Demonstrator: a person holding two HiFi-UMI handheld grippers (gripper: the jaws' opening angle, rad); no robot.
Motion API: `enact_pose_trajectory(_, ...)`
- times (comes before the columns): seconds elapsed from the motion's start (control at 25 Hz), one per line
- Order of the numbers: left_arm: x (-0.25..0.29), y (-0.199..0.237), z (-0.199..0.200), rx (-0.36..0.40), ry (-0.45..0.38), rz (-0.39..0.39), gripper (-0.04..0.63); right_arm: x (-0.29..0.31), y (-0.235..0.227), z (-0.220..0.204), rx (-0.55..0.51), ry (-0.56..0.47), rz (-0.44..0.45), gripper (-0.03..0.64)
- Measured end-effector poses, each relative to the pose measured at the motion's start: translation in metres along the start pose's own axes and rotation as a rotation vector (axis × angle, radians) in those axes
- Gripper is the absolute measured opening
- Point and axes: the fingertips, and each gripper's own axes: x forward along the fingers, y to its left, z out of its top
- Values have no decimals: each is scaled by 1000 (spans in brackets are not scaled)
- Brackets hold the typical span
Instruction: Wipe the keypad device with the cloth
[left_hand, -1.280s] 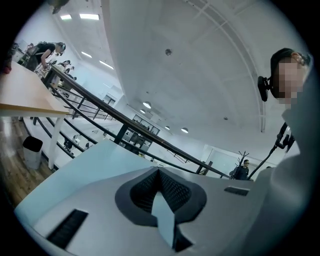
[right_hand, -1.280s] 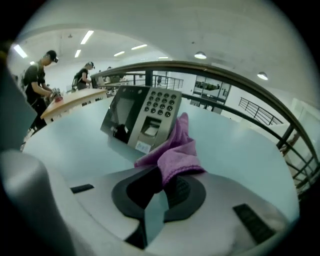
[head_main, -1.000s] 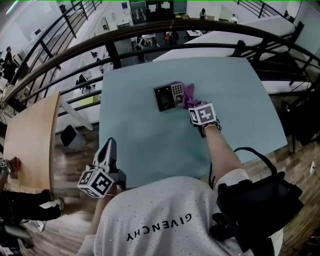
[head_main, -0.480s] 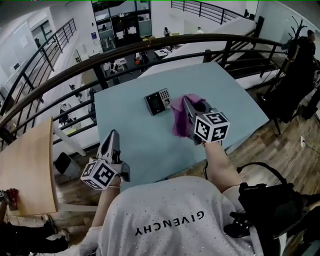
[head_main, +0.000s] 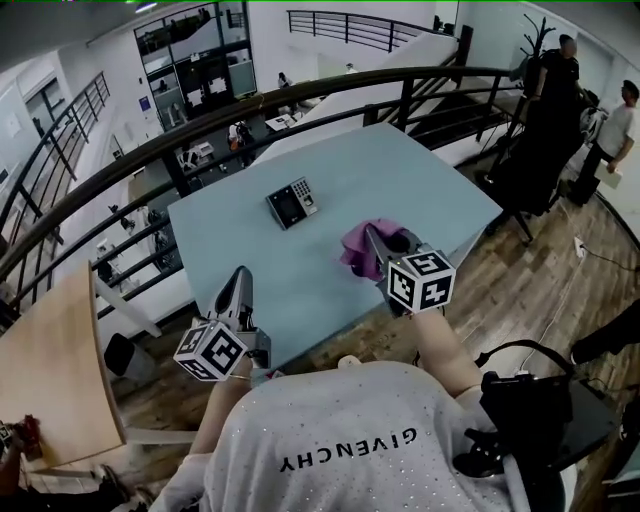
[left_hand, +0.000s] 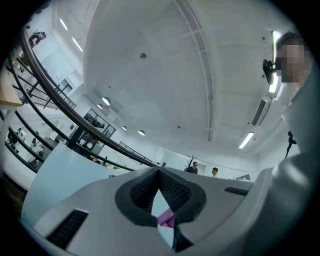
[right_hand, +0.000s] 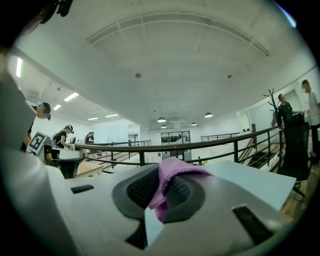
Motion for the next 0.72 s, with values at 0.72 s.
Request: enact_pose_trajectory(0.72,-44,-11,-42,-50,49,28,2,-63,-14,-47,29,75,-82,17)
